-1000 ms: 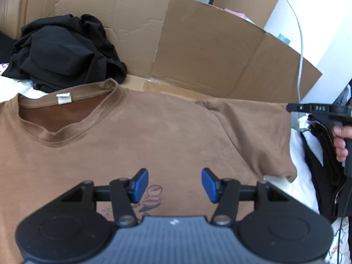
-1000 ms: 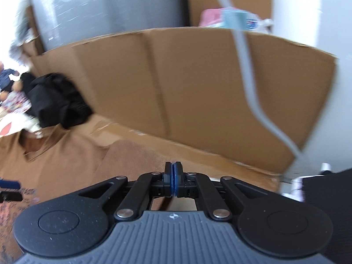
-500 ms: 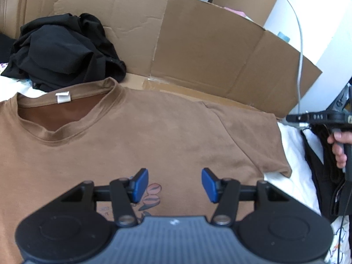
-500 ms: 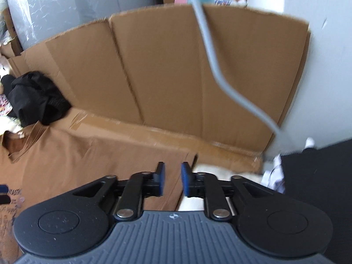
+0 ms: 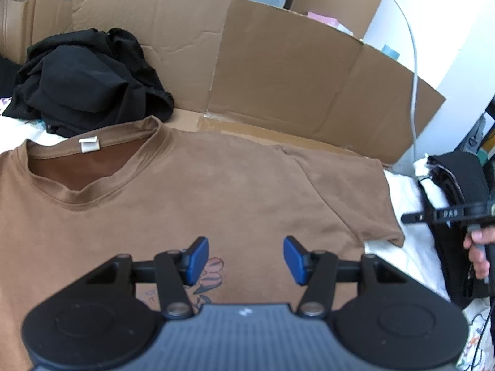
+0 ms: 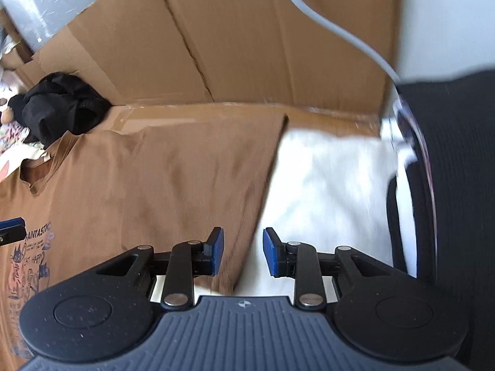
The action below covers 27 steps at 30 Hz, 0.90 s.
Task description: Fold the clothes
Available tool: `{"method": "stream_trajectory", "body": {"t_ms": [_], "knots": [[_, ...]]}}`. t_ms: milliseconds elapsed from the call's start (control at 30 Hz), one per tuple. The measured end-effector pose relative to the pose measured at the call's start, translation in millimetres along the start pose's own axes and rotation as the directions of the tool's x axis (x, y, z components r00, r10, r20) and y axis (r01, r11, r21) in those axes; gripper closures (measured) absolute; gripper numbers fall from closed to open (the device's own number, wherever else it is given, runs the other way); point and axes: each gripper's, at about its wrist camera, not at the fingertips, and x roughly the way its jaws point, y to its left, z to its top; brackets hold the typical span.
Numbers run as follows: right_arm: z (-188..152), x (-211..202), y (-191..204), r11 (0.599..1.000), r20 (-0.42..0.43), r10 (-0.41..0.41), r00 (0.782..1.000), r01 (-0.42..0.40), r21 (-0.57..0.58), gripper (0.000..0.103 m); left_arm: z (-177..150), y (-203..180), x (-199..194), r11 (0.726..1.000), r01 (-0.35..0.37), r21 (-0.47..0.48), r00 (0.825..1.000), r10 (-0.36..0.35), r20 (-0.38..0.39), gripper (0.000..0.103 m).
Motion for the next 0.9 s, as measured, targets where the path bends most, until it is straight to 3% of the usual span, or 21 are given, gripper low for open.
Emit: {"method": "stream_trajectory", "body": {"t_ms": [167,367,400,500,533,800,900], "knots": [[-13.0,16.0,-4.1,0.995,-0.066,0.067,0.996,-0.061,0.082,0.072,0.1,-2.1,-1.3,1.0,-0.001,0.009,1.0,0.001,-0.003,0.046],[-17.8,28.4,1.6,0.998,-0.086,0.046,0.995,-0.041,0.055,0.072,-2.8,-2.0,2.5,1.0,-0.006,0.01,1.0,0.007,-0.011,0.044],[-18.5,28.2,3.0,0.998,-0.085,0.043,0.995,-0.039,0.043,0.074,-3.3,-2.3,3.3,1.0,-0.006,0.01,1.0,0.006,-0.014,0.044],[-19.8,26.2,6.5,0.999,-0.077,0.039,0.996,-0.039,-0.009,0.094,-4.3,-3.5,4.4,1.0,-0.004,0.013,1.0,0.004,-0.018,0.044],[-19.8,23.3,7.1,0.998,-0.073,0.046,0.996,-0.048,-0.029,0.096,-4.5,-4.0,4.2,1.0,-0.003,0.014,1.0,0.003,-0.019,0.044],[-4.8,-1.6,5.7,0.995,-0.023,-0.026,0.999,0.024,-0.093,0.096,-3.4,-5.9,-0.3,1.0,-0.002,0.022,1.0,0.002,-0.013,0.044],[-5.1,0.7,8.0,0.995,-0.057,-0.036,0.998,0.03,-0.098,0.094,-3.9,-6.3,1.7,1.0,-0.005,0.022,1.0,0.005,-0.022,0.043]]}}
